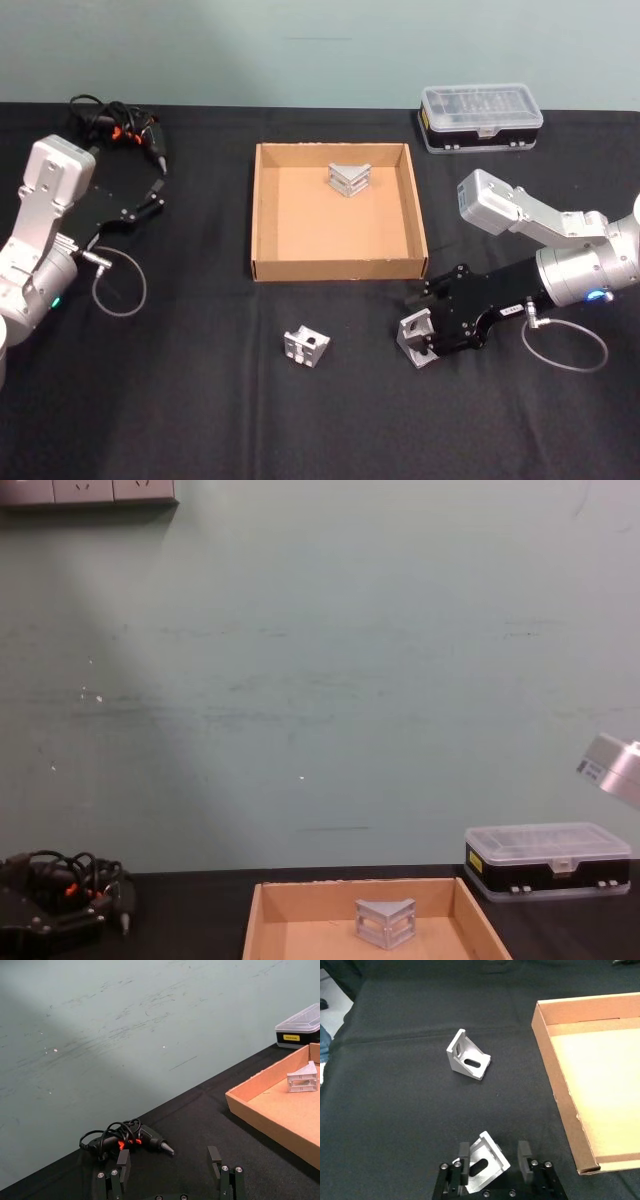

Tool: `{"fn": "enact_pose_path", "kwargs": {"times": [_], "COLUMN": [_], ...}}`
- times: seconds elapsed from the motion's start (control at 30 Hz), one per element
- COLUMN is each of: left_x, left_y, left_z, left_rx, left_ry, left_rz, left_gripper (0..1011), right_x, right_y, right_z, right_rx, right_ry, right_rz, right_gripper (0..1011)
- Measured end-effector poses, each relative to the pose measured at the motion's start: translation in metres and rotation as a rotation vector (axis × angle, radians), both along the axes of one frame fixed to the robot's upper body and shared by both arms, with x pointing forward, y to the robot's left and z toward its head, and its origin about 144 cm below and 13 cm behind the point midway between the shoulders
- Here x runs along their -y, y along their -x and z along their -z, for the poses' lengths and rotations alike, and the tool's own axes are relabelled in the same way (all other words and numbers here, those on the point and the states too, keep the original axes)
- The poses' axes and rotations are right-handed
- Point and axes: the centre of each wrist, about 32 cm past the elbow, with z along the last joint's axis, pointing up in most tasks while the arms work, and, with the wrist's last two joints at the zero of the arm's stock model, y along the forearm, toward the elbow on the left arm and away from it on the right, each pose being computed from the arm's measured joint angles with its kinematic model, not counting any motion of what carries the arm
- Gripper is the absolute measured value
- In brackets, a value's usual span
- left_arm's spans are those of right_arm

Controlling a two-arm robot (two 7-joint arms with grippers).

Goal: Use one hand to pick up the angle iron from the table and place it into the box.

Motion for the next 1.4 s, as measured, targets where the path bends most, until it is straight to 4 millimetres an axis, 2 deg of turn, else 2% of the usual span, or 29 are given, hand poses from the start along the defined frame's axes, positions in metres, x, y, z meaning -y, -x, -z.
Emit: {"fn": "enact_pose_path", "kwargs": {"times": [0.27, 0.47, 0.6, 1.1, 1.4], "left_x": [0.000, 0.000, 0.000, 0.000, 0.000], "left_y": [0.000, 0.000, 0.000, 0.000, 0.000], "left_z": [0.000, 0.000, 0.000, 0.000, 0.000], "left_rx": [0.000, 0.000, 0.000, 0.000, 0.000], "left_ry": [0.000, 0.000, 0.000, 0.000, 0.000], "left_rz": [0.000, 0.000, 0.000, 0.000, 0.000], "left_gripper": [1000, 1000, 1000, 1000, 1000], "right_x": [0.000, 0.000, 0.000, -0.003, -0.008], "right_y": [0.001, 0.001, 0.002, 0.003, -0.004], "right_z": [0.000, 0.000, -0.001, -0.008, -0.041], "right_rx": [0.007, 0.011, 0.015, 0.034, 0.127], "right_ry": [0.000, 0.002, 0.002, -0.027, -0.122], "right_rz": [0.006, 0.007, 0.008, 0.013, 0.043], "right_gripper": [360, 175, 92, 84, 84]}}
